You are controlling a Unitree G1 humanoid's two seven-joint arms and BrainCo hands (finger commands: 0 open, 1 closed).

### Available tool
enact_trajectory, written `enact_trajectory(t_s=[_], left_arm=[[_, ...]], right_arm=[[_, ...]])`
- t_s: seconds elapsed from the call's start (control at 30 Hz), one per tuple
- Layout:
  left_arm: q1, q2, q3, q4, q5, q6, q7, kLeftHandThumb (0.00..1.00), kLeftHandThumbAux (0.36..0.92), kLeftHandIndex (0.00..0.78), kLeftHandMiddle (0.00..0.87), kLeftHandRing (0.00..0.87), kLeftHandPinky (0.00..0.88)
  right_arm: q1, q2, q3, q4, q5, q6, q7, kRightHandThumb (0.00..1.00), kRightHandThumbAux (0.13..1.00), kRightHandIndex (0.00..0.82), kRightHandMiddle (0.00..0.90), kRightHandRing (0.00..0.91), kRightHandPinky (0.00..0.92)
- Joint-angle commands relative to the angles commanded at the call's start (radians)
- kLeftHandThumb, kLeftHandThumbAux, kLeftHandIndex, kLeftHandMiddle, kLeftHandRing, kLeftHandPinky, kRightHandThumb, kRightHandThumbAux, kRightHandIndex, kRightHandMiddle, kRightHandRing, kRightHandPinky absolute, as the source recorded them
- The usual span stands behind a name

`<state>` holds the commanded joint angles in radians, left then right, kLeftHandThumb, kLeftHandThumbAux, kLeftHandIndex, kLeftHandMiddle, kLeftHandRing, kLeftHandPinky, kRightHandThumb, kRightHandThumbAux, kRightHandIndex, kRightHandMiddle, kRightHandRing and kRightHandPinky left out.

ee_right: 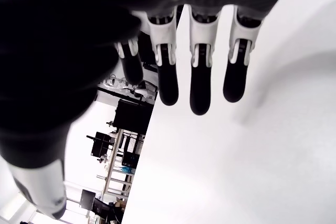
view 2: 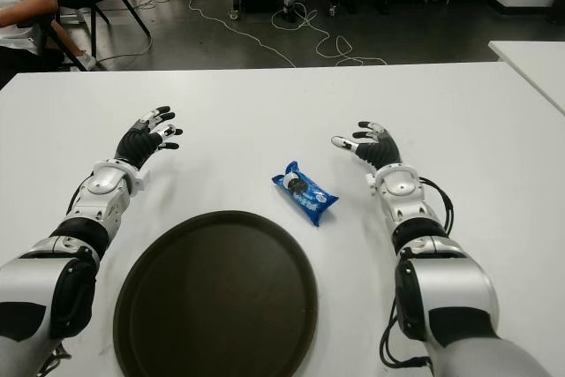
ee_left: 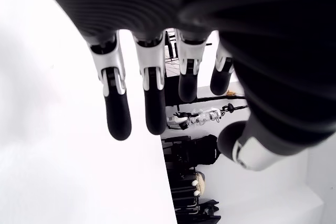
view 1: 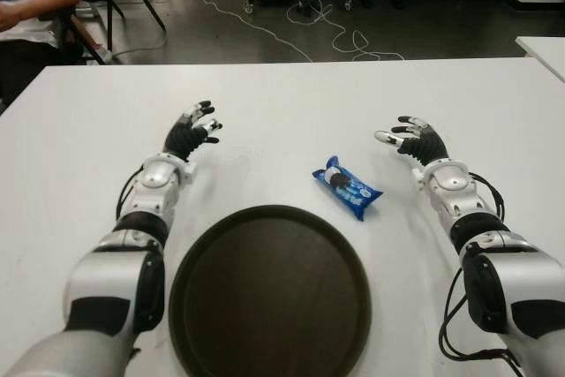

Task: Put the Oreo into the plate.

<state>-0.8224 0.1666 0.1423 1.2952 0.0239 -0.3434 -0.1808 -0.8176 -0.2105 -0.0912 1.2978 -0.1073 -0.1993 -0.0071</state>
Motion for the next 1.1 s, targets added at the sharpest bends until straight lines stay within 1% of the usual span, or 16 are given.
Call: enact_trajectory(t_s=[0.17,0.4,0.57,0.8,0.87,0.93,1.1], left_arm=[[0.0,0.001,-0.001,0.0,0.001,0.001,0.001,0.254,0.634,0.058,0.12,0.237,0.347],[0.002,0.0,0.001,-0.001,-0.001,-0.003,-0.002,0.258,0.648,0.06,0.122,0.241,0.352],[0.002,0.001,-0.001,0.0,0.003,-0.004,0.006,0.252,0.652,0.058,0.12,0.225,0.325],[0.003,0.002,-0.002,0.001,0.004,-0.006,0.007,0.243,0.645,0.06,0.126,0.232,0.331],[0.004,0.002,-0.001,0.0,0.003,-0.007,0.006,0.246,0.643,0.061,0.127,0.236,0.339],[0.004,0.002,0.0,0.0,0.001,-0.007,0.004,0.251,0.643,0.061,0.125,0.238,0.342],[0.005,0.003,0.002,0.001,0.0,-0.007,0.001,0.256,0.638,0.06,0.123,0.238,0.346]], right_arm=[[0.004,0.001,0.006,-0.001,-0.007,-0.01,-0.015,0.0,0.689,0.192,0.264,0.27,0.284],[0.01,0.004,0.035,-0.005,-0.038,-0.036,-0.071,0.0,0.734,0.191,0.257,0.264,0.275],[0.012,0.002,0.106,-0.02,-0.116,-0.084,-0.155,0.0,0.751,0.21,0.258,0.268,0.267],[0.02,-0.004,0.183,-0.039,-0.204,-0.133,-0.254,0.0,0.744,0.209,0.243,0.245,0.211],[0.03,-0.01,0.21,-0.073,-0.237,-0.154,-0.294,0.0,0.741,0.198,0.231,0.223,0.17],[0.037,-0.019,0.23,-0.107,-0.262,-0.171,-0.324,0.0,0.732,0.193,0.225,0.213,0.153],[0.043,-0.035,0.255,-0.164,-0.292,-0.184,-0.355,0.0,0.702,0.187,0.217,0.206,0.141]])
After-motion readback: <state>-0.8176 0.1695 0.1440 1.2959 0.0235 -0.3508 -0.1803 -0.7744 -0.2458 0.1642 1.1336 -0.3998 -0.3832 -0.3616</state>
